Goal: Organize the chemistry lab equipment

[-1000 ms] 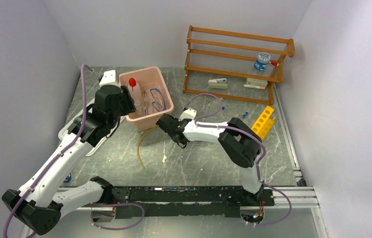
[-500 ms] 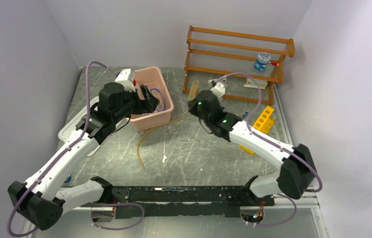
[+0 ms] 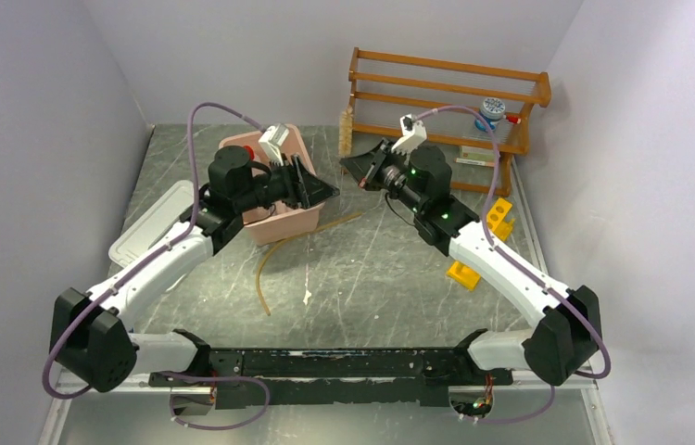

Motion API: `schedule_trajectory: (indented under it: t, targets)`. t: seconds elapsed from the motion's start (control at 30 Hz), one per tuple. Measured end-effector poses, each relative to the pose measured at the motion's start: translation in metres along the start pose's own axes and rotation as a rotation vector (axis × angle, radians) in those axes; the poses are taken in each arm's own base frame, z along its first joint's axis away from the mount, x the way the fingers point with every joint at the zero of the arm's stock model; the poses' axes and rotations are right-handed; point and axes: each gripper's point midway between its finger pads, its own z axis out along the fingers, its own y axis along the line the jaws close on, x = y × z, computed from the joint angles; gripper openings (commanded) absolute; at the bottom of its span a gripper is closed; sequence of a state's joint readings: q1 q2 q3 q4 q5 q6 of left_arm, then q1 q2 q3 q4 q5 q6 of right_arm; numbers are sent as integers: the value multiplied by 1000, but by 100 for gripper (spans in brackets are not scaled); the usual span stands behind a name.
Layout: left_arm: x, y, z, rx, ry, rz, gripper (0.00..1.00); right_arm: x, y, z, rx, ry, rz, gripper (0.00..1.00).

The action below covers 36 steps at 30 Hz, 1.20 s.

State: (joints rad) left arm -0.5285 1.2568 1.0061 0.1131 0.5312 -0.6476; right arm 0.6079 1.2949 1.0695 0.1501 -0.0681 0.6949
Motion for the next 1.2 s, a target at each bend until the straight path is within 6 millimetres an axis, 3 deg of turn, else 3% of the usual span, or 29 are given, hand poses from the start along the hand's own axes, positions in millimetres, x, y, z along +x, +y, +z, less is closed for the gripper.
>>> schedule_trajectory:
  t: [0.13,0.3,0.37,0.5,0.57,0.7,0.77,0.83,1.1,1.2]
  targets:
    - [2,-1,10,41,7,-48,51,-6,12,2,-75,7,-3,0]
    - [4,0,20,61,11,-96,44,2,16,7,-124,46,-1,0]
    - [4,0,21,66,9,-110,36,8,16,10,-136,67,3,0]
    - [5,1,24,59,7,-129,8,17,15,14,-155,103,14,0]
    - [5,6,25,38,2,-134,5,17,15,13,-163,107,16,0]
    - [2,16,27,-14,-26,-126,5,12,15,15,-170,109,16,38]
    - [2,27,27,-67,-33,-122,5,10,14,17,-165,113,15,49]
    - [3,42,25,-155,-34,-122,5,6,13,18,-160,107,6,54]
    - [-28,120,-5,-587,-109,-134,5,-3,-2,18,-106,76,-12,56]
    - [-28,154,-17,-724,-95,-152,5,-5,-6,19,-87,70,-12,56]
